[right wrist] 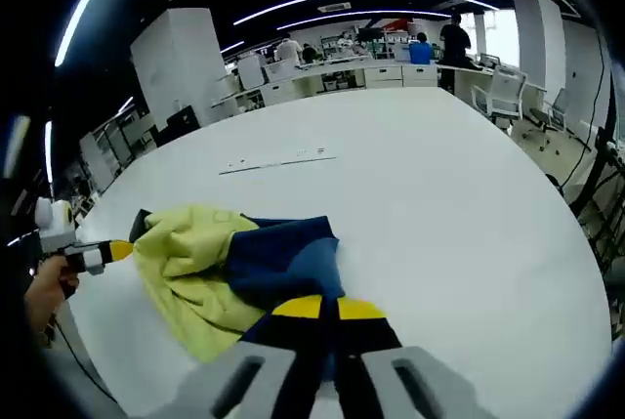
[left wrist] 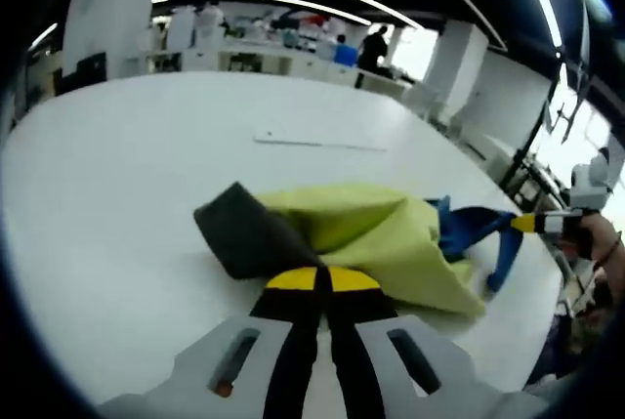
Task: Fold the garment on the visible template until the final outline fits inside the template.
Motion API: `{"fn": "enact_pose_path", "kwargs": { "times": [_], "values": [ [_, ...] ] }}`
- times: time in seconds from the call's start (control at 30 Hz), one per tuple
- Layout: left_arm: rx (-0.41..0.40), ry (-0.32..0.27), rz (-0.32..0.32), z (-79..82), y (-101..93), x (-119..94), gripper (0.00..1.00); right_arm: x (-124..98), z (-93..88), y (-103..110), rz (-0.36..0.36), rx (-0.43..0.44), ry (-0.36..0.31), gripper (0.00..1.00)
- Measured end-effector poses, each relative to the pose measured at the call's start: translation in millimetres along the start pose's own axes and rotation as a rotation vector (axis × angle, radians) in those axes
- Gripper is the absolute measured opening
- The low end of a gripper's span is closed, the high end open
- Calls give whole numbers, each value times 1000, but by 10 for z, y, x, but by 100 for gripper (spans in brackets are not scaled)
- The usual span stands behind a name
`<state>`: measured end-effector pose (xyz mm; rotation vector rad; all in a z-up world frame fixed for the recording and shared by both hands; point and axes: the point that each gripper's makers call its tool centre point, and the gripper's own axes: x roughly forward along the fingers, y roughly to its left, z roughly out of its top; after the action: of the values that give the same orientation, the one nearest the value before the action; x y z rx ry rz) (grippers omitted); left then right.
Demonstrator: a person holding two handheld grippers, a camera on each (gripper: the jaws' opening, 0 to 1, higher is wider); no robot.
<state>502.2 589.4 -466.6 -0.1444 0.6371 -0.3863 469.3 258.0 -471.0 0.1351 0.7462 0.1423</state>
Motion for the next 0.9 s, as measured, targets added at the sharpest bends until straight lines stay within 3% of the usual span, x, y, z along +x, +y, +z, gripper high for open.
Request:
{"fn": "enact_pose_path", "kwargs": {
  "times": [0.23, 0.57, 0.9],
  "values": [
    [9, 9, -31, 27, 50, -27, 0, 96, 14, -278, -43, -2, 31, 0],
    [37, 18, -17, 46, 188, -52, 0, 166, 137, -679, -123, -25, 58, 0],
    [41, 20, -5, 67, 286, -79, 0, 245, 206, -950, -167, -24, 76, 0]
  ]
}}
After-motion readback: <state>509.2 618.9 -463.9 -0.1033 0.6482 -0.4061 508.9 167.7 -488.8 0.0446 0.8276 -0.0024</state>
